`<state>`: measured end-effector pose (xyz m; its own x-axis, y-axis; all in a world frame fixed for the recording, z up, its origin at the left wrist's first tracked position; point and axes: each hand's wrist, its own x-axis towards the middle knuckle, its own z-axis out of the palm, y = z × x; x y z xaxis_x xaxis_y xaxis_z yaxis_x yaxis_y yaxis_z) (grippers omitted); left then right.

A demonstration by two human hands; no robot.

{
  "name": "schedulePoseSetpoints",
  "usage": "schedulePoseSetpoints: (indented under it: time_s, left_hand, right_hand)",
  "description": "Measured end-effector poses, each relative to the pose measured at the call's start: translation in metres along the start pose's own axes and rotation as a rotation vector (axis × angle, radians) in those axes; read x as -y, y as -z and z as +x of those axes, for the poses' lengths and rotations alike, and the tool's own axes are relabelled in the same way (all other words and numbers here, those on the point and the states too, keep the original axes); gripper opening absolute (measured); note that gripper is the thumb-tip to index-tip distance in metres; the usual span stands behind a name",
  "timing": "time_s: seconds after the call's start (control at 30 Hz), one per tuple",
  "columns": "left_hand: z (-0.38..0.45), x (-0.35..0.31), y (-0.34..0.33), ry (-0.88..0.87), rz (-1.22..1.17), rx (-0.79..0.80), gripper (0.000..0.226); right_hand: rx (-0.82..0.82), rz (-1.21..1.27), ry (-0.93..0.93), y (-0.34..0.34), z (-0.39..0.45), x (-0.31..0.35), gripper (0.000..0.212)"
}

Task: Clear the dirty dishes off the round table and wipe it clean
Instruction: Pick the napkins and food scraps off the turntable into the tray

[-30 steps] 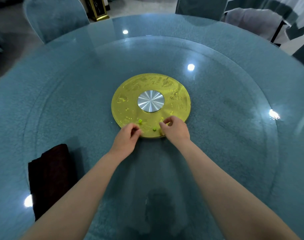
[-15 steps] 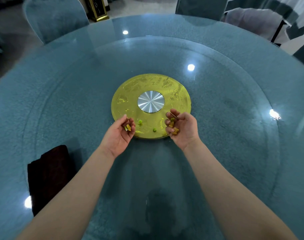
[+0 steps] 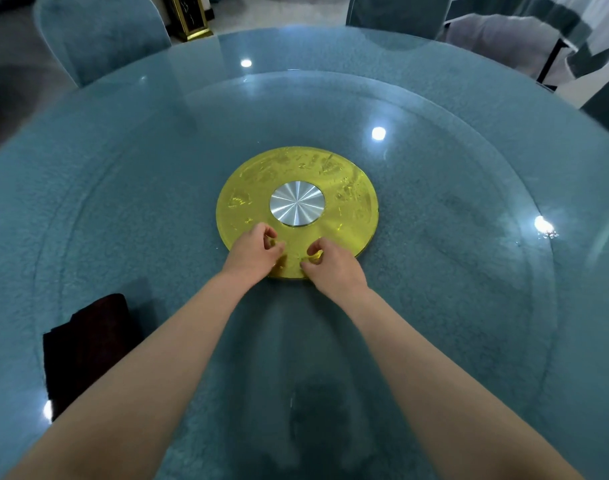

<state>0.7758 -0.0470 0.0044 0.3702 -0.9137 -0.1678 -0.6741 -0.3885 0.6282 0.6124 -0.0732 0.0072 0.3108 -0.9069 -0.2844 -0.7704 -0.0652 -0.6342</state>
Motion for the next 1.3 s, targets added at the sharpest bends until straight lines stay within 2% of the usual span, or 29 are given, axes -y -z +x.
schedulePoseSetpoints:
  time_s: [0.1, 0.27, 0.4, 0.47, 0.53, 0.63, 0.7, 0.8, 0.9, 1.07, 1.17, 1.3]
  left_hand:
    - [0.003, 0.003, -0.004, -0.053, 0.122, -0.007, 0.015]
    - [0.001, 0.005, -0.009, -0.127, 0.18, -0.067, 0.014]
    - [-0.003, 0.005, -0.008, -0.157, 0.18, -0.076, 0.019]
    - [-0.005, 0.007, -0.006, -0.115, 0.125, -0.078, 0.021]
    - [-0.011, 0.009, -0.003, -0.059, 0.056, -0.092, 0.024]
    - [-0.019, 0.012, 0.002, -0.006, -0.052, -0.098, 0.026]
    - [-0.023, 0.014, 0.004, -0.046, -0.038, -0.049, 0.024]
    - [-0.025, 0.018, 0.003, -0.166, 0.111, 0.039, 0.022]
    - [-0.023, 0.021, -0.002, -0.263, 0.239, 0.044, 0.02]
    - [-0.022, 0.022, -0.005, -0.283, 0.291, 0.013, 0.017]
    - [-0.032, 0.016, 0.0, -0.215, 0.09, -0.011, 0.023]
    - [-0.056, 0.006, -0.004, 0.055, -0.579, -0.087, 0.03]
  right_hand:
    - [-0.012, -0.095, 0.041, -0.001, -0.002, 0.002, 0.018]
    - [-0.031, -0.161, 0.042, 0.0, -0.003, 0.007, 0.02]
    - [-0.035, -0.064, 0.023, 0.003, -0.005, 0.003, 0.022]
    - [-0.028, 0.177, -0.04, 0.006, -0.007, 0.001, 0.016]
    - [0.033, 0.591, -0.143, 0.013, -0.014, -0.002, 0.008]
    - [0.14, 1.187, -0.301, 0.023, -0.026, -0.01, 0.028]
    - [0.175, 1.443, -0.385, 0.026, -0.032, -0.016, 0.024]
    - [0.205, 1.641, -0.409, 0.028, -0.037, -0.024, 0.015]
    - [0.22, 1.719, -0.346, 0.031, -0.044, -0.027, 0.012]
    - [0.248, 1.871, -0.292, 0.034, -0.051, -0.032, 0.008]
    - [0.232, 1.864, -0.292, 0.038, -0.056, -0.034, 0.01]
    - [0.156, 1.873, -0.376, 0.04, -0.074, -0.038, 0.023]
